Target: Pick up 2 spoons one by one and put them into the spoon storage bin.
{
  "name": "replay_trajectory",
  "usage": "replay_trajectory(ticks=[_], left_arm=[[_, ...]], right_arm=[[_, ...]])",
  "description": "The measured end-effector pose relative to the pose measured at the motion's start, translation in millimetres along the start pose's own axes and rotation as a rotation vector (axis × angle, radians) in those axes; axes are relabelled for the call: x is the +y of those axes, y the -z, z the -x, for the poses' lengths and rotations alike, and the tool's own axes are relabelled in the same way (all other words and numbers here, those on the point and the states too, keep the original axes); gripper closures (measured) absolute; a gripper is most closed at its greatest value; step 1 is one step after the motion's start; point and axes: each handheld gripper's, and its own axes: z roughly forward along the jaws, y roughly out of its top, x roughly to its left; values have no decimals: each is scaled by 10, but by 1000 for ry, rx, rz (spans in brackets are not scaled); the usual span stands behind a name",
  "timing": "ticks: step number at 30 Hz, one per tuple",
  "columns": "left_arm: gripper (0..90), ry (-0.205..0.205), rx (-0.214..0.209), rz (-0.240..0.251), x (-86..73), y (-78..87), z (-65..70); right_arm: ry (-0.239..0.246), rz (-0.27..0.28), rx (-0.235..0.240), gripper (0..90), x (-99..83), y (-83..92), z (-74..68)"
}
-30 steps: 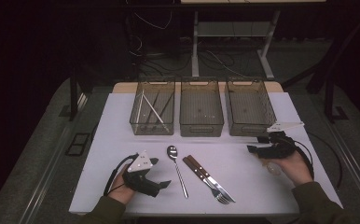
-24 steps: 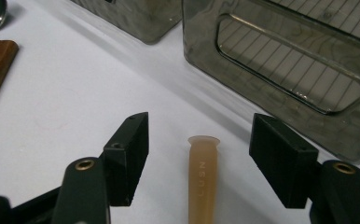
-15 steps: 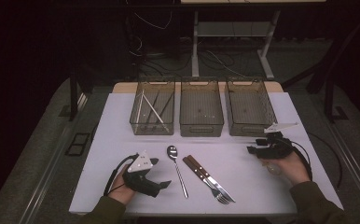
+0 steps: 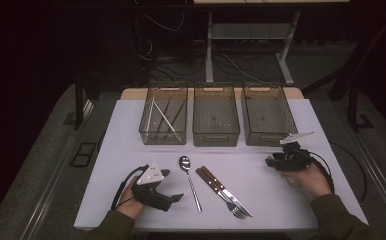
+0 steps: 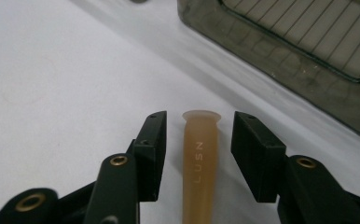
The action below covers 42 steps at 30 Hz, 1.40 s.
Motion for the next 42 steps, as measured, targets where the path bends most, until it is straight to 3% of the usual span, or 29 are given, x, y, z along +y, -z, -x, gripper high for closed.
replay_trajectory(ticks=[12,15,21,31,42], left_arm=[[91,1,0,1,0,1,2],[91,0,1,1,-1,3,0],[91,0,2,1,0,6,4],[91,-1,2,1,1,9,5],[91,-3,1,0,2,9,6]], right_arm=[[32,-38,-16,615,2,-18,-9],[57,-43,-43,620,3,-25,-50],[80,-60,-38,711,18,-16,-58],[49,-63,-40,732,29,-19,-45],[18,-38,-3,735,51,17,6]])
